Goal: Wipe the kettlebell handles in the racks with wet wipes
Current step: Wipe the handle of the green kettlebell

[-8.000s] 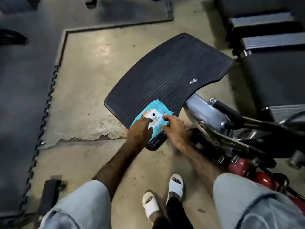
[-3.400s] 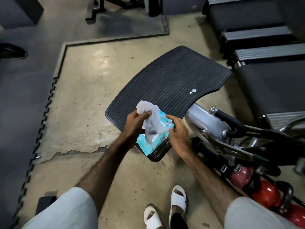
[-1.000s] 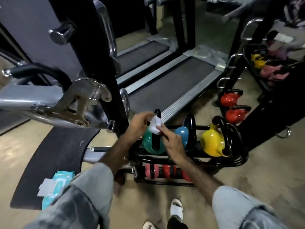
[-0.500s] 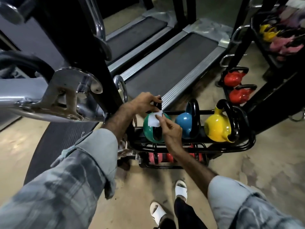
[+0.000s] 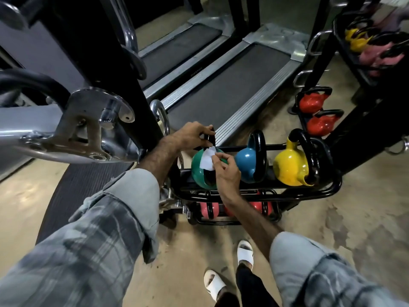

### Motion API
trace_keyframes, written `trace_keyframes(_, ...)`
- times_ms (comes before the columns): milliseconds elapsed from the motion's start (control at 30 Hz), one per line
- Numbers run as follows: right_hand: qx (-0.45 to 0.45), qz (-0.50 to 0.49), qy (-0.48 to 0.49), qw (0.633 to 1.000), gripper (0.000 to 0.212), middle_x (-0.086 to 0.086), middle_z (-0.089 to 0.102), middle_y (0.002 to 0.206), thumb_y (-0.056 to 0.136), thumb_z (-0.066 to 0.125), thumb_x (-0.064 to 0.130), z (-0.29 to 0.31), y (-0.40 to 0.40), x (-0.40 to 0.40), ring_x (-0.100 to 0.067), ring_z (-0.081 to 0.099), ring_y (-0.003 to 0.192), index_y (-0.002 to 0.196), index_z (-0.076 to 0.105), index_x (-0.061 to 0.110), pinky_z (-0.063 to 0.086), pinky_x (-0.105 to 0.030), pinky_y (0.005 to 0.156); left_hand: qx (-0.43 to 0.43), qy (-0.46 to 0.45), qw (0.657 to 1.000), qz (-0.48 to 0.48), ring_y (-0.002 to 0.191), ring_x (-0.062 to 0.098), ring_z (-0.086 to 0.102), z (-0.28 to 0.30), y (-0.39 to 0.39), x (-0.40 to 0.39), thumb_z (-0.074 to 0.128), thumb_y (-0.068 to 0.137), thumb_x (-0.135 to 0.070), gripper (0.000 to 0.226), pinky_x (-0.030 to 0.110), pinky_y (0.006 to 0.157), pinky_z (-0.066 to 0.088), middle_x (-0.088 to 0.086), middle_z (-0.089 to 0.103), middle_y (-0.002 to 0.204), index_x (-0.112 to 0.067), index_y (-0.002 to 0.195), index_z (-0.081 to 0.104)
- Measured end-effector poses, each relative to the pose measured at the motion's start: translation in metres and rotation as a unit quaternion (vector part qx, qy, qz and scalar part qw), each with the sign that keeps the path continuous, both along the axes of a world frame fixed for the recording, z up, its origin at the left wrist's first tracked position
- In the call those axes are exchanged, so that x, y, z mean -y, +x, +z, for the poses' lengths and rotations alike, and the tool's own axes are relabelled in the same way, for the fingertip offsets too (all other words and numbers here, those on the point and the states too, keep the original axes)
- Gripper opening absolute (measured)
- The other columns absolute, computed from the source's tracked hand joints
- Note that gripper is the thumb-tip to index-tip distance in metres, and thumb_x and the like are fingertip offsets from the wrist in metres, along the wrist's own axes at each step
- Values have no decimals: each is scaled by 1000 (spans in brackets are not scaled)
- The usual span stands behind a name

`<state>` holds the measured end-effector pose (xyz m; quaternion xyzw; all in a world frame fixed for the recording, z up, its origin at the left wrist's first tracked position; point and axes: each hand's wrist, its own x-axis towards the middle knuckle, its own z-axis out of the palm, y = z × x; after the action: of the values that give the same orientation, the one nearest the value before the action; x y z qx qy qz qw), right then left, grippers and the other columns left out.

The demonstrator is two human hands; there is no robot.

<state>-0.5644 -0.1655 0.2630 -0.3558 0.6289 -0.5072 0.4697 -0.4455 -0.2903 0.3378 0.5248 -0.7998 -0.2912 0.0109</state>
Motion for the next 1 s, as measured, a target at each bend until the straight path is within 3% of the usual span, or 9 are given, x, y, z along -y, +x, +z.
trace_keyframes(167, 4, -15, -2, 1000, 5, 9, 68, 93, 94, 63, 19, -30, -1, -42, -6, 65, 86, 99, 63, 20, 48, -7, 66, -11, 23, 1000, -6, 137, 11, 37, 1, 4, -2, 72, 82, -25, 54, 19, 106, 21, -9, 35, 151, -25, 134, 53)
trace_keyframes(267, 21, -11, 20, 1000, 4, 5, 67, 97, 96, 59, 23, -20, -1, -21, -8, 65, 87, 99, 61, 22, 51, -13, 64, -7, 8, 1000, -5, 136, 11, 38, 2, 2, -4, 72, 83, -24, 53, 18, 105, 22, -9, 36, 151, -25, 133, 54)
trace_keyframes(367, 40, -15, 41, 998, 7, 4, 64, 97, 98, 55, 31, -4, 0, 8, -11, 62, 88, 99, 58, 24, 54, -25, 71, 1, -6, 1000, 1, 135, 12, 39, 1, 0, -5, 73, 82, -24, 53, 19, 109, 26, -7, 38, 150, -23, 132, 55)
trace_keyframes(467, 62, -4, 52, 997, 11, 3, 63, 98, 99, 52, 30, -12, 1, -1, -12, 60, 91, 103, 57, 21, 52, -28, 77, 12, -22, 1000, -3, 135, 12, 39, 2, -2, -6, 72, 82, -22, 53, 19, 110, 24, -6, 38, 150, -23, 132, 55)
trace_keyframes(600, 56, 2, 24, 998, 1, 2, 66, 101, 97, 57, 23, -34, 1, -39, -13, 64, 95, 97, 58, 22, 51, -16, 74, 26, -36, 999, -13, 135, 15, 40, 1, -1, -5, 71, 83, -25, 52, 26, 115, 24, -6, 39, 149, -24, 132, 55)
trace_keyframes(700, 35, -7, 3, 999, 2, 5, 65, 99, 96, 59, 22, -25, 2, -30, -9, 63, 90, 97, 59, 21, 52, -14, 69, 19, -29, 999, -12, 136, 16, 40, -2, -1, -5, 72, 82, -23, 52, 31, 117, 25, -6, 40, 149, -23, 132, 55)
trace_keyframes(833, -22, 5, -52, 998, 7, 11, 66, 99, 94, 62, 31, -13, 2, -14, -10, 65, 94, 99, 61, 25, 61, -30, 69, 12, -36, 999, -11, 135, 15, 41, -3, 1, -5, 70, 84, -17, 50, 29, 116, 26, -5, 40, 149, -22, 132, 55)
trace_keyframes(933, -135, 36, -144, 980, 13, -1, 71, 114, 93, 64, 17, -27, 2, -30, -1, 66, 94, 106, 66, 17, 58, -23, 73, 1, -27, 1000, -6, 134, 15, 42, -5, 2, -5, 71, 83, -22, 51, 29, 114, 29, -7, 38, 150, -24, 132, 55)
trace_keyframes(1000, -231, 71, -236, 941, 18, -6, 59, 137, 92, 64, 5, -42, -2, -38, 7, 59, 112, 108, 68, 10, 56, -20, 84, -2, -25, 1000, -5, 133, 16, 43, -5, 2, -5, 71, 84, -24, 51, 29, 112, 31, -8, 38, 150, -25, 132, 55)
